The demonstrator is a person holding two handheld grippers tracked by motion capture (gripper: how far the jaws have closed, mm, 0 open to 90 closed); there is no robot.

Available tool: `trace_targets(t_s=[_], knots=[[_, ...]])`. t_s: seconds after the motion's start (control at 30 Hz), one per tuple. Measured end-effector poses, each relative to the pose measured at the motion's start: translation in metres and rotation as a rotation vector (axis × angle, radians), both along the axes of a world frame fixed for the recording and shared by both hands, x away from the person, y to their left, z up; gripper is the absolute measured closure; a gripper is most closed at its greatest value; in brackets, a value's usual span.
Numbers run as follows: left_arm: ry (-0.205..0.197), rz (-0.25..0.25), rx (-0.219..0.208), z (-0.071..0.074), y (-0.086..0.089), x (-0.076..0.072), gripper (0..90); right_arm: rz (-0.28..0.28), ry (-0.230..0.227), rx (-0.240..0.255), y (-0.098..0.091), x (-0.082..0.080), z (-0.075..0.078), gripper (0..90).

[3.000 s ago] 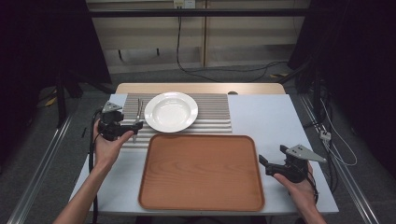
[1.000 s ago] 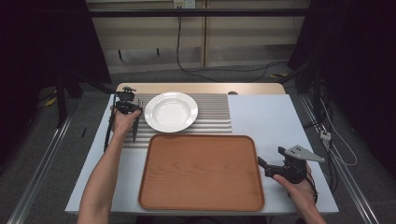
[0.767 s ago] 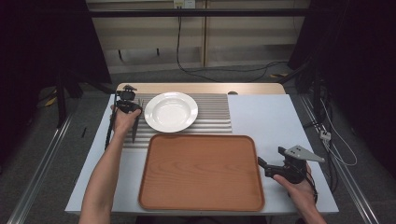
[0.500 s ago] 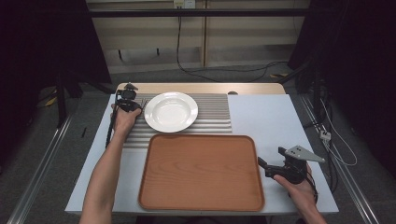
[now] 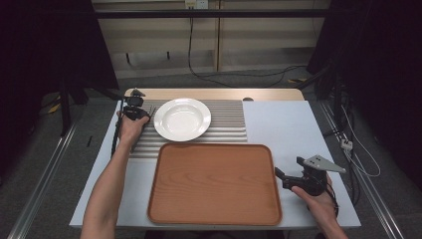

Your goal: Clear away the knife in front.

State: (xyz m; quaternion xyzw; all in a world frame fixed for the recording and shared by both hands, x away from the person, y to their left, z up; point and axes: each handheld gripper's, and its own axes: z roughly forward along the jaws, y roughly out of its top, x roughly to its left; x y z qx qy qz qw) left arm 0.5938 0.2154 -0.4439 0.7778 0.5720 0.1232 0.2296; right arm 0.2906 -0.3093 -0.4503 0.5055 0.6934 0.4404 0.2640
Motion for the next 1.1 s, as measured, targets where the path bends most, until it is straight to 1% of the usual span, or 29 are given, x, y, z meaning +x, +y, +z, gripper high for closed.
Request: trace_targets(t_s=[0.1, 0.17, 0.3, 0.37, 0.4, 0.43, 0.5, 0.63, 0.87, 0.97, 1.0, 1.03, 1.1], knots=[[0.002, 0.000, -0.001, 0.001, 0.001, -0.001, 79.9, -0.001, 0.000, 0.000, 0.000, 0.000, 0.000, 7.6], [0.001, -0.008, 0.005, 0.003, 0.001, -0.002, 79.9, -0.001, 0.001, 0.002, 0.000, 0.000, 0.000, 7.6], [0.003, -0.020, -0.002, 0.008, 0.001, -0.004, 79.9, -0.003, 0.001, 0.003, 0.000, 0.000, 0.000, 7.5], [-0.004, -0.029, 0.004, 0.010, 0.001, -0.005, 79.9, -0.002, 0.002, 0.004, 0.000, 0.000, 0.000, 7.6], [-0.001, -0.031, -0.003, 0.012, 0.001, -0.006, 79.9, -0.002, 0.001, 0.004, 0.000, 0.000, 0.000, 7.6], [-0.011, -0.031, -0.004, 0.013, 0.001, -0.007, 79.9, -0.002, 0.001, 0.004, 0.000, 0.000, 0.000, 7.6], [-0.009, -0.048, -0.004, 0.017, 0.001, -0.008, 80.0, -0.002, 0.001, 0.002, 0.001, 0.000, 0.000, 7.6], [-0.020, -0.054, -0.021, 0.024, 0.003, -0.010, 80.0, -0.001, 0.001, 0.002, 0.001, 0.001, 0.000, 7.6], [-0.024, -0.067, -0.027, 0.036, 0.010, -0.015, 80.0, 0.001, 0.002, 0.000, 0.001, 0.001, 0.000, 7.5], [-0.031, -0.073, -0.043, 0.040, 0.010, -0.018, 80.0, 0.002, 0.001, 0.001, 0.001, 0.001, 0.000, 7.4], [-0.036, -0.076, -0.042, 0.042, 0.011, -0.020, 79.9, 0.002, 0.002, 0.000, 0.001, 0.001, 0.000, 7.4], [-0.032, -0.081, -0.046, 0.044, 0.010, -0.021, 79.9, 0.002, 0.002, 0.001, 0.001, 0.001, 0.000, 7.4], [-0.044, -0.094, -0.055, 0.049, 0.009, -0.026, 79.9, 0.005, 0.001, 0.000, 0.001, 0.001, 0.000, 7.4]])
